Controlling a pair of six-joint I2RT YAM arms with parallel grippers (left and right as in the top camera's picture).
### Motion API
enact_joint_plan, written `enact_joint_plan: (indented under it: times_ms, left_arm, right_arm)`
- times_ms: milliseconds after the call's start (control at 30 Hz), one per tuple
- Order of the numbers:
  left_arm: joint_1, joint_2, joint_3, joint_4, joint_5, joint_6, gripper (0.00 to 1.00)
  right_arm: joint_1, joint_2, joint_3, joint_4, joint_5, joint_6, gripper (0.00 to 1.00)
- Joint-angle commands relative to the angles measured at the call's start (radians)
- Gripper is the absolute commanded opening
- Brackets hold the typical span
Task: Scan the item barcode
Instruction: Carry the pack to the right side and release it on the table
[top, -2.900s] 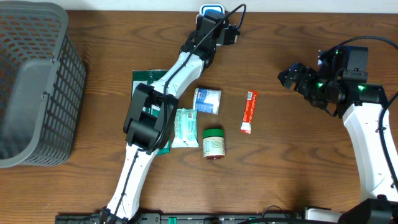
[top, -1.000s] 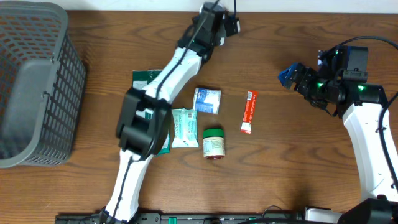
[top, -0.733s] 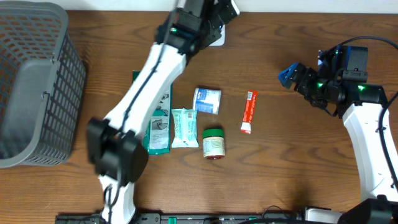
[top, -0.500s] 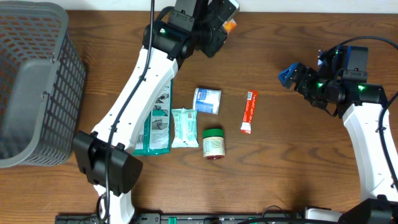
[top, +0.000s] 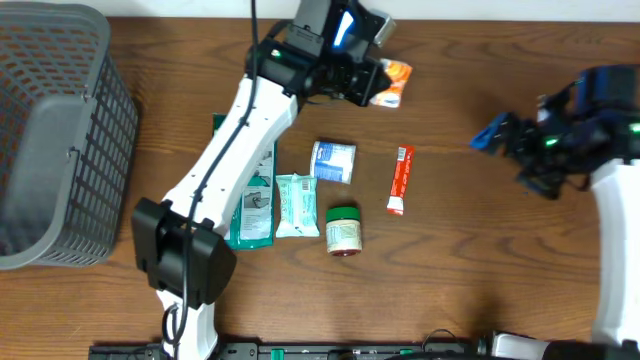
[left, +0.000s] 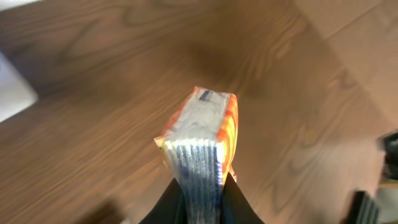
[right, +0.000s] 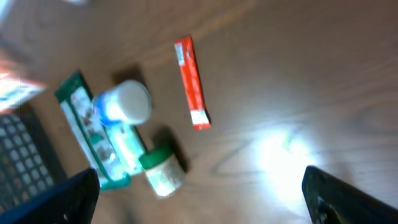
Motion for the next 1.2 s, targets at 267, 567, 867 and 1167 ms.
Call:
enact_joint_plan:
  times_ms: [267, 567, 867, 1167]
  left_arm:
    - [-0.228, 0.238, -0.007, 0.341, 0.175, -0.367, 0.07]
    - [-0.457, 0.464, -0.007, 0.793, 0.127, -0.501, 0.09]
    - [-0.578, 0.560, -0.007, 0.851, -0.077, -0.503, 0.09]
    - [-0.555, 0.558, 0.010, 0.908, -0.089, -0.477, 0.80]
  right_arm:
    - [-0.037, -0.060, 0.390, -0.247, 0.033, -0.084, 0.99]
    - [-0.037, -0.094, 0.390, -0.279, 0.047, -0.087, 0.99]
    - [-0.036, -0.094, 0.390, -0.314, 0.094, -0.103, 0.99]
    - [-0.036, -0.094, 0.390, -0.314, 0.095, -0.116, 0.99]
